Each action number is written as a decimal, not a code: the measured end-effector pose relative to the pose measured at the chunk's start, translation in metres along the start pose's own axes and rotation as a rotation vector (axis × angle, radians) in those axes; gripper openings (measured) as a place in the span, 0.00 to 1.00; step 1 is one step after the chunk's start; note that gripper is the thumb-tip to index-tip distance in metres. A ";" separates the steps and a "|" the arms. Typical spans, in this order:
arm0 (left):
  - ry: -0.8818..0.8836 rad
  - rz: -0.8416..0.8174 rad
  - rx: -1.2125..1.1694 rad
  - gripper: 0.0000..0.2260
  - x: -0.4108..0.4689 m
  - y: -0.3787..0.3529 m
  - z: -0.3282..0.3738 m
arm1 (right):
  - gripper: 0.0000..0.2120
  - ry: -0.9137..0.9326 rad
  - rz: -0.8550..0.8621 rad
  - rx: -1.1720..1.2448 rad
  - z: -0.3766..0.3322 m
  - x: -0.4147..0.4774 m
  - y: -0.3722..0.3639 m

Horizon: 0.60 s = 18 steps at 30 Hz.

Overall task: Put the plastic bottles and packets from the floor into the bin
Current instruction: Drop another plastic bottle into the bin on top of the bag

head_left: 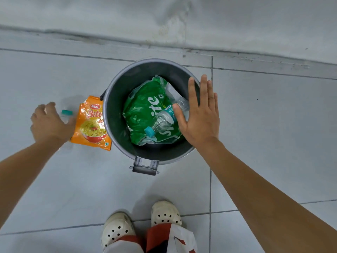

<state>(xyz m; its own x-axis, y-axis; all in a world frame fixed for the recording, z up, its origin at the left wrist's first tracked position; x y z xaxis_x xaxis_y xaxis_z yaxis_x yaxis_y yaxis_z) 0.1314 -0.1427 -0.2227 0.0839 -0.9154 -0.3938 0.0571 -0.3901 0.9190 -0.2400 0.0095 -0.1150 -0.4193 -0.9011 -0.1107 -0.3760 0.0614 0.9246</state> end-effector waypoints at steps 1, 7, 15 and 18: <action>0.003 -0.009 0.041 0.32 0.003 -0.003 -0.007 | 0.34 0.001 0.000 0.003 0.000 0.000 0.000; -0.001 -0.089 0.201 0.37 0.004 -0.023 -0.018 | 0.33 0.003 0.006 0.025 0.000 0.000 0.000; -0.004 -0.188 0.226 0.29 -0.004 -0.046 -0.014 | 0.33 0.001 0.001 0.010 0.001 0.000 0.000; 0.002 -0.194 0.207 0.31 -0.003 -0.051 -0.017 | 0.33 0.001 0.000 -0.001 0.001 0.000 0.000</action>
<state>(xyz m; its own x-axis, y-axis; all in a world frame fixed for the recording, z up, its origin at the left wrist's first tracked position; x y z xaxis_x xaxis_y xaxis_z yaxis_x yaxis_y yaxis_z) 0.1448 -0.1183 -0.2688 0.0935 -0.8213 -0.5628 -0.1320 -0.5705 0.8106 -0.2403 0.0096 -0.1156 -0.4189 -0.9013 -0.1103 -0.3753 0.0613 0.9249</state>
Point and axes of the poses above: each hand's wrist, its own x-axis towards the middle knuckle, its own y-axis out of the back of the hand, z = x × y, the point moved 9 cm from there along x, towards the middle knuckle, and after that the axes turned 10 degrees about x, right-handed, at the moved point
